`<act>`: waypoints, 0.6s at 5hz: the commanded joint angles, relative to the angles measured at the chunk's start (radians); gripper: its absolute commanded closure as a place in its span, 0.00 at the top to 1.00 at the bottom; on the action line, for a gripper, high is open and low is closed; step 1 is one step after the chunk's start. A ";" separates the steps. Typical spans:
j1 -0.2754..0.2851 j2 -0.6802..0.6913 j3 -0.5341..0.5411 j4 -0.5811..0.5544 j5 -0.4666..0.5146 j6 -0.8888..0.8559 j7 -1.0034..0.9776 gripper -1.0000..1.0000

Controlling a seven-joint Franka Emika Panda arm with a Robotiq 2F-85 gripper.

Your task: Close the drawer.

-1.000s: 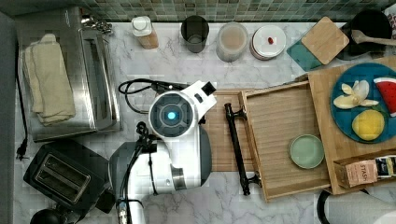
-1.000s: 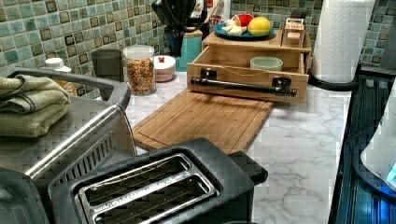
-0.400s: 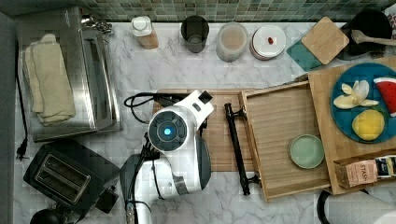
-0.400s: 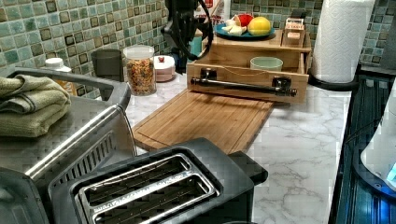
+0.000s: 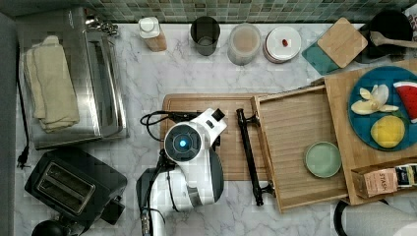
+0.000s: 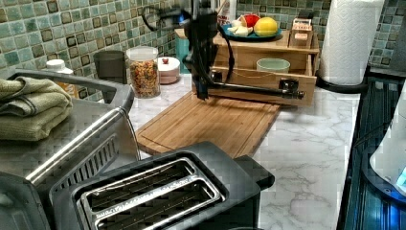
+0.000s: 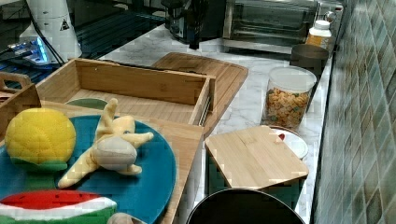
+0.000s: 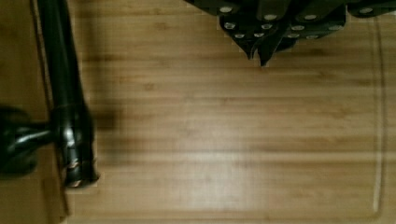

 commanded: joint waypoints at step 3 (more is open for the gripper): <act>-0.076 0.019 -0.112 0.000 -0.057 0.027 -0.294 0.00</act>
